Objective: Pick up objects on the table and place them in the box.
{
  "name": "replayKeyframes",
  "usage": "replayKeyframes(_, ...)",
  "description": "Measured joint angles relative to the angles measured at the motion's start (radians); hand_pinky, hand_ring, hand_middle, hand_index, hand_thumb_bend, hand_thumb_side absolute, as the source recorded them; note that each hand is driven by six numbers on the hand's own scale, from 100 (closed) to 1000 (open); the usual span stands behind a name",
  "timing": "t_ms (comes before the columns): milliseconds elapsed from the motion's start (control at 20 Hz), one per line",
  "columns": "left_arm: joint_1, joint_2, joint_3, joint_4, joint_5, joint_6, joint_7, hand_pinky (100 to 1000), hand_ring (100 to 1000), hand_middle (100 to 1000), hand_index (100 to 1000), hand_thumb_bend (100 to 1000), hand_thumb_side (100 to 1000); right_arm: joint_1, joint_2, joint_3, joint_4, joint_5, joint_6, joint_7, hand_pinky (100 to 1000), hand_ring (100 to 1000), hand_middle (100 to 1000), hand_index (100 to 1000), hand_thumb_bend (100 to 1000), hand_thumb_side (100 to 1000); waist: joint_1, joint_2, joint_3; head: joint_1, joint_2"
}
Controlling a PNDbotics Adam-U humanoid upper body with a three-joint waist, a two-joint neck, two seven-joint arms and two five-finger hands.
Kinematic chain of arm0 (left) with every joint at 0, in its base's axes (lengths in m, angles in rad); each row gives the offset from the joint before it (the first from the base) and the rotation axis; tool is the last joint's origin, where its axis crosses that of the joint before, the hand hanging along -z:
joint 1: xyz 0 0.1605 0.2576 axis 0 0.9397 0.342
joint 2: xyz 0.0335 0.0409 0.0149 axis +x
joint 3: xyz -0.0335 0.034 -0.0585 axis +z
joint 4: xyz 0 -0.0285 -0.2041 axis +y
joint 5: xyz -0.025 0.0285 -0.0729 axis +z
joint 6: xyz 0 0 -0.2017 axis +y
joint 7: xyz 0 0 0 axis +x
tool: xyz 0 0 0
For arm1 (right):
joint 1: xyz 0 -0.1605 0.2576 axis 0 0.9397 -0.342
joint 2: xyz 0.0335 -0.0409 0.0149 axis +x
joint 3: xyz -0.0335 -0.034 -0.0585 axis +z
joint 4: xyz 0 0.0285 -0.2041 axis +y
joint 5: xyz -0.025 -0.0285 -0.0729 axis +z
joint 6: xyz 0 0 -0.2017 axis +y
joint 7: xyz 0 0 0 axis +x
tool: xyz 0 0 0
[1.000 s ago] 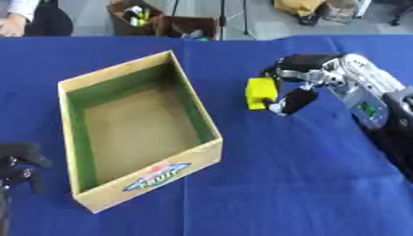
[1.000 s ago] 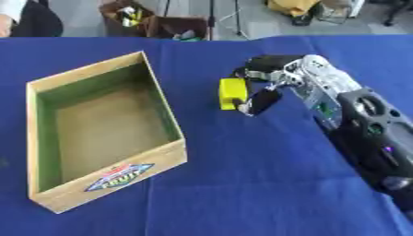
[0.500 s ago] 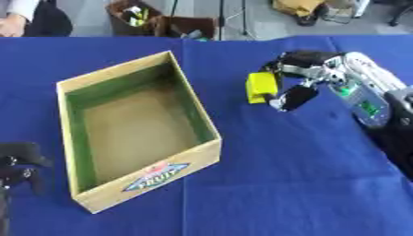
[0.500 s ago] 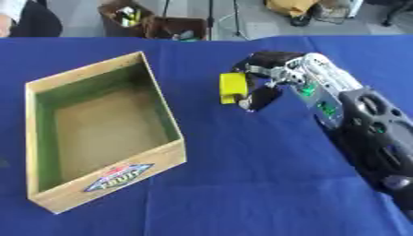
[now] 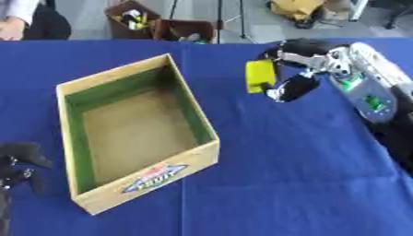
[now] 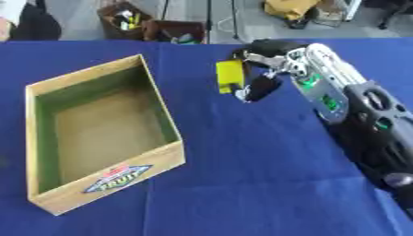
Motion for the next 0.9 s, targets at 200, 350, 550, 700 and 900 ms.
replayKeyframes(200,0.0,0.0,0.0,0.0,0.001,0.001,-0.001,239,508,462,615,100,1000,-0.011,0.0,-0.009,-0.041,-0.028,0.012,0.003,780,692,404,455,100,275,-0.003,-0.007,0.0,0.0,0.0)
replayKeyframes(350,0.0,0.0,0.0,0.0,0.002,0.001,-0.001,239,508,462,615,100,1000,-0.027,0.0,-0.011,-0.075,-0.059,0.018,0.009,781,683,400,450,100,237,-0.003,-0.012,0.001,0.0,0.001)
replayKeyframes(550,0.0,0.0,0.0,0.0,0.006,0.002,0.0,240,508,462,616,100,1000,-0.064,0.014,-0.009,-0.128,-0.097,0.025,0.02,779,673,395,443,100,212,-0.006,-0.021,0.006,0.0,0.005)
replayKeyframes(700,0.0,0.001,0.0,0.0,0.009,0.003,0.0,240,508,462,616,100,1000,-0.101,0.04,0.0,-0.162,-0.119,0.03,0.037,780,666,392,441,100,209,-0.011,-0.027,0.012,0.0,0.006)
replayKeyframes(900,0.0,0.001,0.0,0.0,0.011,0.004,0.0,240,507,462,616,100,1000,-0.15,0.097,0.016,-0.18,-0.134,0.035,0.059,780,660,387,435,100,206,-0.014,-0.03,0.024,-0.007,0.007)
